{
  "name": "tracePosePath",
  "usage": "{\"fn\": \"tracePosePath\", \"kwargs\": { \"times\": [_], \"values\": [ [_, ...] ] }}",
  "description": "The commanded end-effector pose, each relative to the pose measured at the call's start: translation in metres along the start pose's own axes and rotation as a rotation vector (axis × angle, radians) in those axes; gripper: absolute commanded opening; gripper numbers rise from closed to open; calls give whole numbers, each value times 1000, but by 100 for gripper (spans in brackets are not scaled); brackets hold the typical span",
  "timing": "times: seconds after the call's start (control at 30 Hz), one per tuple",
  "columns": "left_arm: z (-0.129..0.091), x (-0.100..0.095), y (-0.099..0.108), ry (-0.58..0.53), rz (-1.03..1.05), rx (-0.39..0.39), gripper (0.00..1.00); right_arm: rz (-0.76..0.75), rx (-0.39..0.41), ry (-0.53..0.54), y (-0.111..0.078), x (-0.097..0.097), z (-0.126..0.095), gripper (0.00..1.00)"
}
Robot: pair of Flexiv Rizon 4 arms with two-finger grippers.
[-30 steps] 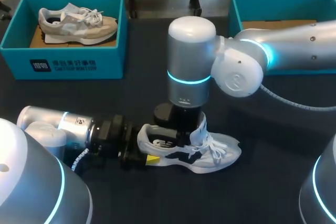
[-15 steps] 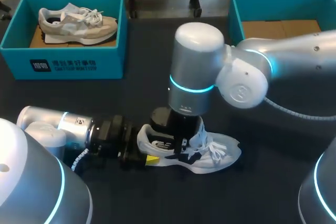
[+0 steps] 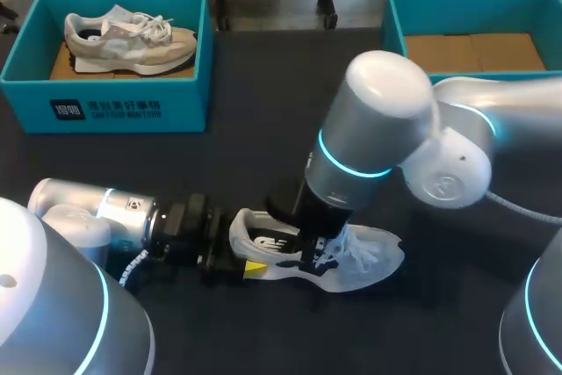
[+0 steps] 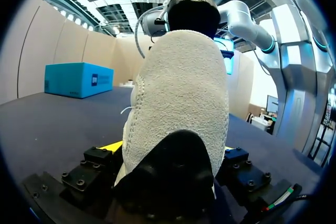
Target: Take the shoe out of the shoebox, open the shoe tongue, remove and reinsert the insole, then place the shoe into the shoebox
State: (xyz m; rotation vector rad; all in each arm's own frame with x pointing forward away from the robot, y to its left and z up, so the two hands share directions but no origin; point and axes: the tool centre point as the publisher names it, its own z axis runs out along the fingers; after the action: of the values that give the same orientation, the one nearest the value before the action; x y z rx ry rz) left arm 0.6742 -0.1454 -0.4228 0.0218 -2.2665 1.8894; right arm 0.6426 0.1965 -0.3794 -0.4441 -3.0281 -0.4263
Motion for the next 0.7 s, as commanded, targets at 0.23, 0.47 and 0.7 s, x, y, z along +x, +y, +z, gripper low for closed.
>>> {"fn": "tracePosePath", "kwargs": {
  "times": [0.23, 0.47, 0.7],
  "values": [
    [-1, -3, 2, -6, -1, -2, 0, 17, -216, -69, -13, 0, -21, 0],
    [-1, -3, 2, -6, -1, -2, 0, 17, -229, -91, -8, -6, -28, 0],
    [-1, -3, 2, -6, -1, -2, 0, -4, -116, -127, 10, -16, -23, 0]
  ]
}}
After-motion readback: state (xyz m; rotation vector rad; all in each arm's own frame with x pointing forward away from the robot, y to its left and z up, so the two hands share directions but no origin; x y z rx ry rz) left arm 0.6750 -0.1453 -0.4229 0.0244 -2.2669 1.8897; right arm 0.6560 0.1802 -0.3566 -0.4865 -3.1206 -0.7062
